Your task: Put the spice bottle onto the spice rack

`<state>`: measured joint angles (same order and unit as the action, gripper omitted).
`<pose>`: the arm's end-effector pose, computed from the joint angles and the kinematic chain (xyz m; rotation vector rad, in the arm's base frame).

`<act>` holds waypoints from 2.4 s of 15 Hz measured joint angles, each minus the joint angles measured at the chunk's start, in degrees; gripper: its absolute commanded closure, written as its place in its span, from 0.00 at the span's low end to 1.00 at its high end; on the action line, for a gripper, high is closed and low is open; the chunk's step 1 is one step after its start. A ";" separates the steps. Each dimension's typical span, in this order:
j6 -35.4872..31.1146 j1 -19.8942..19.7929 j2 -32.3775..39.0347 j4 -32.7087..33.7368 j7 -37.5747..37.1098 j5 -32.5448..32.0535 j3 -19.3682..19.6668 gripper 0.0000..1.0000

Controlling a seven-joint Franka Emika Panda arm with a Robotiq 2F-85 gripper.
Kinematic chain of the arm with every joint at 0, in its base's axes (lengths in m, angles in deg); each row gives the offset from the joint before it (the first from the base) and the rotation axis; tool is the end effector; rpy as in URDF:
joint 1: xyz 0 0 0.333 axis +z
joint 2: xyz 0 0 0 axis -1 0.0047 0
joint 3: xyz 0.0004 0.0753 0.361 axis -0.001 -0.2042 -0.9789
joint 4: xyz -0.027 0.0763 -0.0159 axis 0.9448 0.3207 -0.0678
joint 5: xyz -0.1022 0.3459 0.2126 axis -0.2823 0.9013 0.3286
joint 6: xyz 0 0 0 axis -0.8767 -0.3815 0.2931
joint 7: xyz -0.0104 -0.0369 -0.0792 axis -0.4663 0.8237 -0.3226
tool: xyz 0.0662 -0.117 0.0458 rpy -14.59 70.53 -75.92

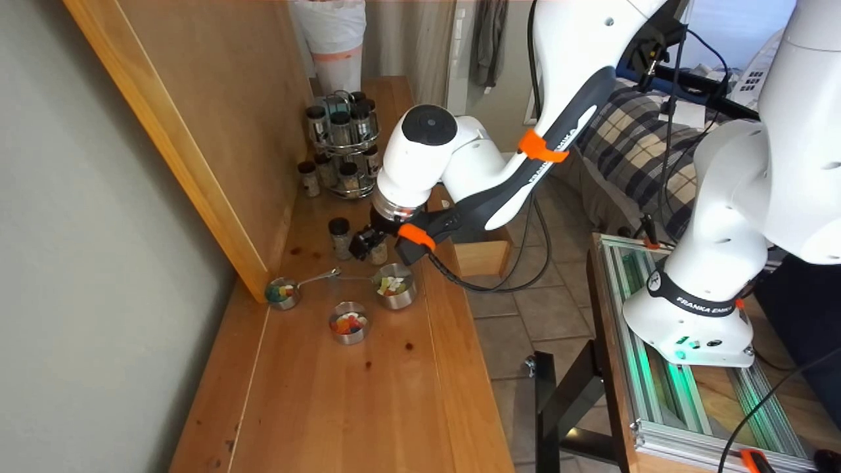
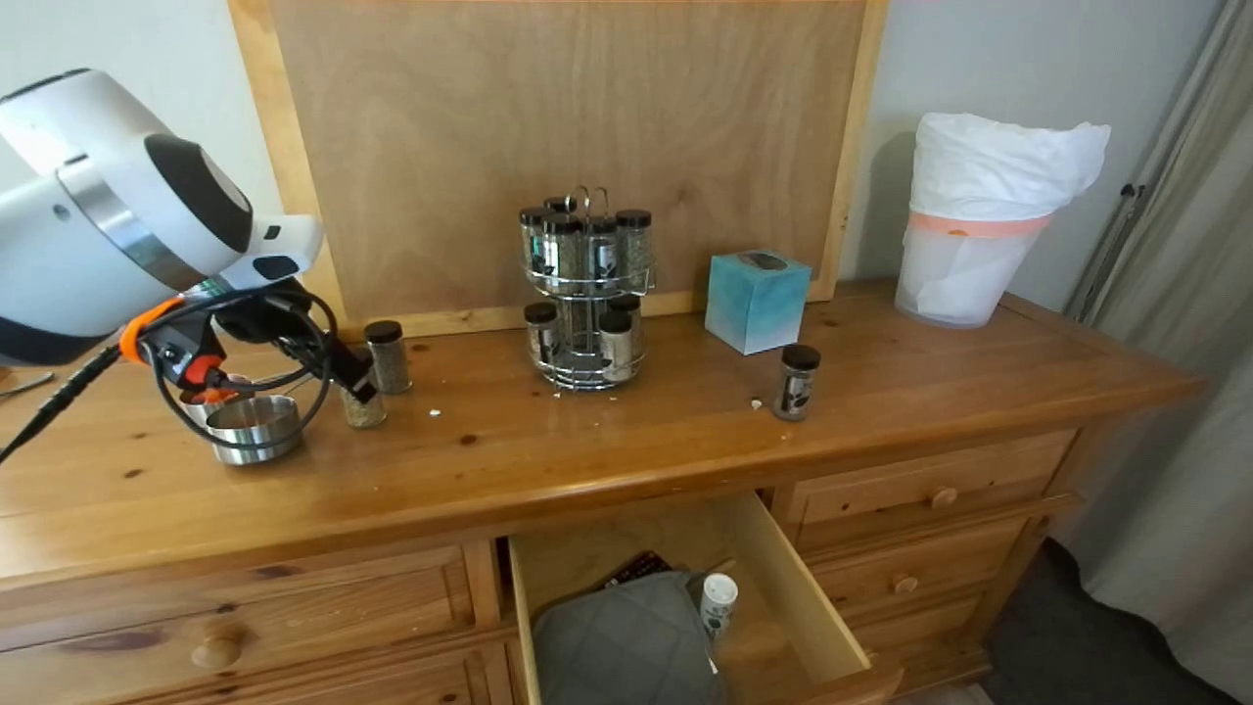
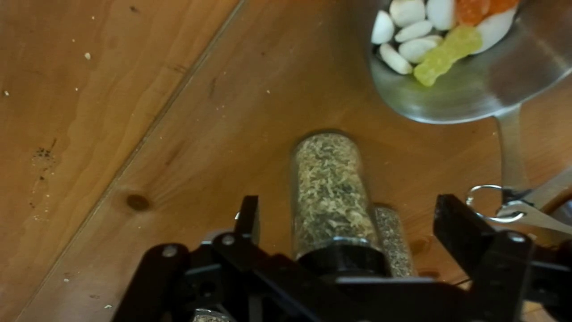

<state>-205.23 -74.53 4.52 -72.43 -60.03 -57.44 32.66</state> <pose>0.5813 0.0531 0.2426 2.8586 -0.7440 0.6371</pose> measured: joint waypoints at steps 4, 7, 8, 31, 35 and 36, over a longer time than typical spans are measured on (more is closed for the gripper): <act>-0.04 0.00 0.00 0.00 0.02 0.00 0.00 0.00; -0.02 -0.01 0.07 -0.02 0.29 0.11 -0.21 0.00; -0.02 0.05 0.13 -0.02 0.29 0.10 -0.25 0.00; -0.72 10.11 1.82 1.29 -28.93 -26.87 10.92 0.77; -0.61 10.67 1.67 1.60 -33.40 -31.54 11.99 0.77; -0.34 10.85 1.45 1.78 -35.05 -33.28 12.65 0.77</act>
<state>-205.57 -63.68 5.97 -70.64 -95.07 -90.72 45.31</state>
